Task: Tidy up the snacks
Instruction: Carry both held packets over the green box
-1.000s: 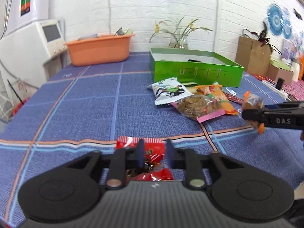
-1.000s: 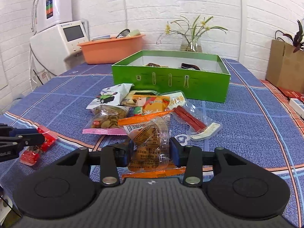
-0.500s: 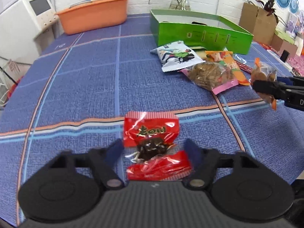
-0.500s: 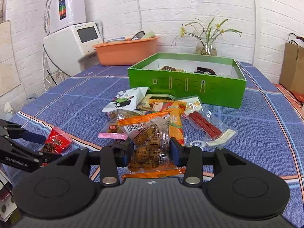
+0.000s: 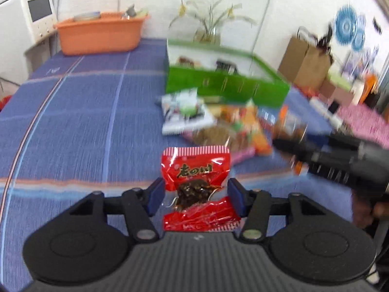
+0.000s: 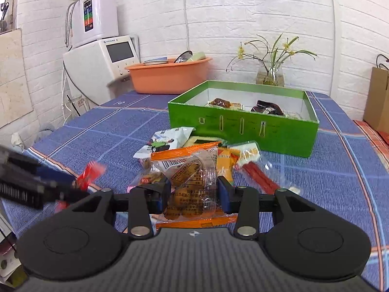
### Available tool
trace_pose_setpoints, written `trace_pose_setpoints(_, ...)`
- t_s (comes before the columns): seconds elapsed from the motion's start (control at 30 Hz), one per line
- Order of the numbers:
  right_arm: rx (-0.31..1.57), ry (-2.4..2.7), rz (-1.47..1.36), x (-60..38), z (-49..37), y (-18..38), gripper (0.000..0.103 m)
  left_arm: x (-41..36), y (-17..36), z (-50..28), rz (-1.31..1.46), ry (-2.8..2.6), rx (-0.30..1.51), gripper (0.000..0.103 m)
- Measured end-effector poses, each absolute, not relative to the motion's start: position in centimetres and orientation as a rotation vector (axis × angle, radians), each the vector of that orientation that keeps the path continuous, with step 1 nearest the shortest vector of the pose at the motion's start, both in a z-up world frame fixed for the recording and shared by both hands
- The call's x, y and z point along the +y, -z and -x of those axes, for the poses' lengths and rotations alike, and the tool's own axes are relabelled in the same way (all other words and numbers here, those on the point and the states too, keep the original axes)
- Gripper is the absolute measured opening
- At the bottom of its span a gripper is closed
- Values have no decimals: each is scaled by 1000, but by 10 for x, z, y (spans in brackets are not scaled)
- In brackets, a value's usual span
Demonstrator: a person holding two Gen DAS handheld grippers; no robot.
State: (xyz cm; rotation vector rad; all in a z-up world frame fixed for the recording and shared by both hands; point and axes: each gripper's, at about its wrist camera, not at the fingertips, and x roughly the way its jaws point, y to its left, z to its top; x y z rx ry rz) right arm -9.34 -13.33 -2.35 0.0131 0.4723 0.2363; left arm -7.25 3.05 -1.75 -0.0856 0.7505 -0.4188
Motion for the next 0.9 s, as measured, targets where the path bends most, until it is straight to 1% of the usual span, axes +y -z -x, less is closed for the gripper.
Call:
trace_pose_setpoints(0.1,480,-224,-13,-136,72,7,70,18,-10,45,95,392,652,56)
trace_pose_setpoints(0.2,519,-194,-66,-148,42,-15,70,5,-31,12,110,343,595,56)
trace_pose_setpoints(0.33,481,-110,-41,-159,23,-42,69,-15,-52,-15,22,233,483,56)
trace_pose_setpoints(0.67,453,24,45,-194,-13,-82,69,-51,-73,-62,-94,189,366,56)
trace_pose_setpoints(0.9,485,18,-45,-224,-63,-76,69,-73,-67,-102,-169,143,321,57)
